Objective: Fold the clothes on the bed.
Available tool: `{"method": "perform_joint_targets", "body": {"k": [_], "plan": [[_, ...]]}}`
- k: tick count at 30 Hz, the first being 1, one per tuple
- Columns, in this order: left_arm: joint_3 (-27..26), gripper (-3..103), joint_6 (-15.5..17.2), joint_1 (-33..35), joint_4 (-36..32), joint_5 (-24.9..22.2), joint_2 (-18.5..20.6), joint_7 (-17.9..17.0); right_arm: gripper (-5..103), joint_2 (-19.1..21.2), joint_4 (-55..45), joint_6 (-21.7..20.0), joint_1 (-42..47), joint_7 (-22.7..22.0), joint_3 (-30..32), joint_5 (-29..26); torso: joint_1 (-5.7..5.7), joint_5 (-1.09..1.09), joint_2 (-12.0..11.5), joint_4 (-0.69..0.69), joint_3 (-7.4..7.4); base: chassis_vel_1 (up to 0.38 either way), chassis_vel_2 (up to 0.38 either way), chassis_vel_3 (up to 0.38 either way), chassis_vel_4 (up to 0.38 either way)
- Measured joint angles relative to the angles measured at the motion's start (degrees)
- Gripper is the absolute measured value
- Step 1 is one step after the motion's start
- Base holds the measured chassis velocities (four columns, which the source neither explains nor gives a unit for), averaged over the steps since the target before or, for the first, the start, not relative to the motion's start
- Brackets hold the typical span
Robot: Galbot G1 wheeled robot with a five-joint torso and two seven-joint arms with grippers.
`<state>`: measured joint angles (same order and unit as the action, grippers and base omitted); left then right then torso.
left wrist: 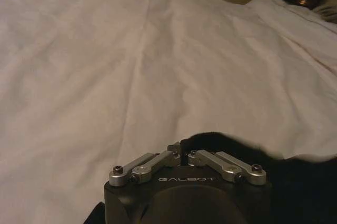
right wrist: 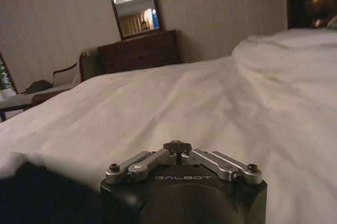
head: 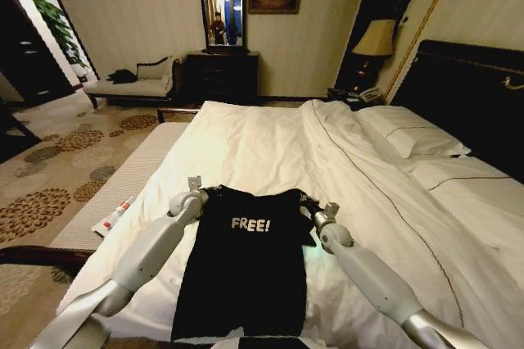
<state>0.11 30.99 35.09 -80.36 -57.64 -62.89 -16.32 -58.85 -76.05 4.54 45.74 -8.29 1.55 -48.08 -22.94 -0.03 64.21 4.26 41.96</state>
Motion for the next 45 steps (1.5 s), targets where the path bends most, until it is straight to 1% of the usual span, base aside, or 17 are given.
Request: {"method": "perform_joint_targets", "body": {"k": [9,16,19,21,24,25,27,28,29,30,33,34,39,40,42,44,45], "plan": [[-1.60,1,-1.09,-1.49,8.57,1.72,-3.84,1.23,0,-3.60,6.19,1.72,-3.02,0.83,-0.25,2.40,0.00,0.02,0.00,-0.01,0.01,0.000,0.000,0.000,0.000],[-2.70,-2,-1.23,-0.88,8.78,1.86,-4.28,1.12,0,-2.76,3.70,1.79,-1.06,0.67,0.54,2.41,-0.01,0.02,-0.01,0.00,0.01,0.000,0.000,0.000,0.000],[-4.74,12,-0.92,0.74,5.35,0.82,-2.86,-0.04,-3,-0.73,-2.85,1.41,3.62,-0.63,3.34,0.72,-0.01,0.03,0.00,0.01,0.00,0.000,0.000,0.000,0.000],[-5.57,12,-0.64,1.33,3.83,0.64,-2.26,-0.41,2,-0.11,-5.08,0.99,5.09,-0.87,4.40,-0.57,-0.01,0.02,0.00,0.00,0.00,0.000,0.000,0.000,0.000],[-10.96,28,0.70,3.67,-4.25,-4.07,-0.18,-2.76,18,1.70,-13.96,-1.55,9.79,-3.11,9.40,-8.84,-0.01,0.00,0.00,-0.01,0.00,0.000,0.000,0.000,0.000],[-10.96,28,0.70,3.67,-4.25,-4.07,-0.18,-2.76,18,1.70,-13.96,-1.55,9.79,-3.11,9.40,-8.84,-0.01,0.00,0.00,-0.01,0.00,0.000,0.000,0.000,0.000],[-15.19,39,1.27,5.05,-12.11,-9.54,1.57,-4.73,29,2.28,-19.54,-3.01,13.46,-5.32,13.54,-14.94,0.00,0.00,0.00,-0.03,-0.01,0.000,0.000,0.000,0.000],[-16.47,39,1.35,5.32,-15.09,-11.55,2.17,-5.33,29,2.41,-21.08,-3.24,15.24,-5.81,15.15,-16.28,0.00,0.02,0.00,-0.03,-0.01,0.000,0.000,0.000,0.000],[-18.56,45,1.68,5.54,-20.60,-15.32,3.10,-6.27,35,2.45,-22.71,-3.44,18.52,-6.37,17.65,-17.30,0.00,0.01,0.00,-0.02,-0.01,0.000,0.000,0.000,0.000],[-18.56,45,1.68,5.54,-20.60,-15.32,3.10,-6.27,35,2.45,-22.71,-3.44,18.52,-6.37,17.65,-17.30,0.00,0.01,0.00,-0.02,-0.01,0.000,0.000,0.000,0.000],[-23.93,62,2.50,6.74,-32.81,-22.07,5.82,-8.19,50,1.33,-23.88,-4.59,25.51,-7.34,21.30,-17.82,0.01,0.04,0.01,0.04,-0.02,0.000,0.000,0.000,0.000],[-23.93,62,2.50,6.74,-32.81,-22.07,5.82,-8.19,50,1.33,-23.88,-4.59,25.51,-7.34,21.30,-17.82,0.01,0.04,0.01,0.04,-0.02,0.000,0.000,0.000,0.000],[-31.65,84,3.23,11.34,-45.70,-26.39,9.32,-8.92,73,-2.65,-24.33,-5.27,30.72,-6.50,21.86,-17.08,0.01,0.00,0.01,0.00,-0.01,0.000,0.000,0.000,0.000],[-31.65,84,3.23,11.34,-45.70,-26.39,9.32,-8.92,73,-2.65,-24.33,-5.27,30.72,-6.50,21.86,-17.08,0.01,0.00,0.01,0.00,-0.01,0.000,0.000,0.000,0.000],[-34.63,89,3.42,13.16,-50.39,-29.27,10.13,-8.69,83,-4.31,-23.82,-5.45,30.58,-5.95,21.14,-17.95,0.02,0.02,0.01,-0.03,-0.01,0.000,0.000,0.000,0.000],[-36.02,98,3.52,14.05,-52.94,-30.70,10.58,-8.64,89,-5.34,-23.14,-5.46,29.96,-5.38,20.60,-18.45,0.02,0.02,0.01,-0.04,-0.01,0.000,0.000,0.000,0.000],[-36.02,98,3.52,14.05,-52.94,-30.70,10.58,-8.64,89,-5.34,-23.14,-5.46,29.96,-5.38,20.60,-18.45,0.02,0.02,0.01,-0.04,-0.01,0.000,0.000,0.000,0.000]]}}
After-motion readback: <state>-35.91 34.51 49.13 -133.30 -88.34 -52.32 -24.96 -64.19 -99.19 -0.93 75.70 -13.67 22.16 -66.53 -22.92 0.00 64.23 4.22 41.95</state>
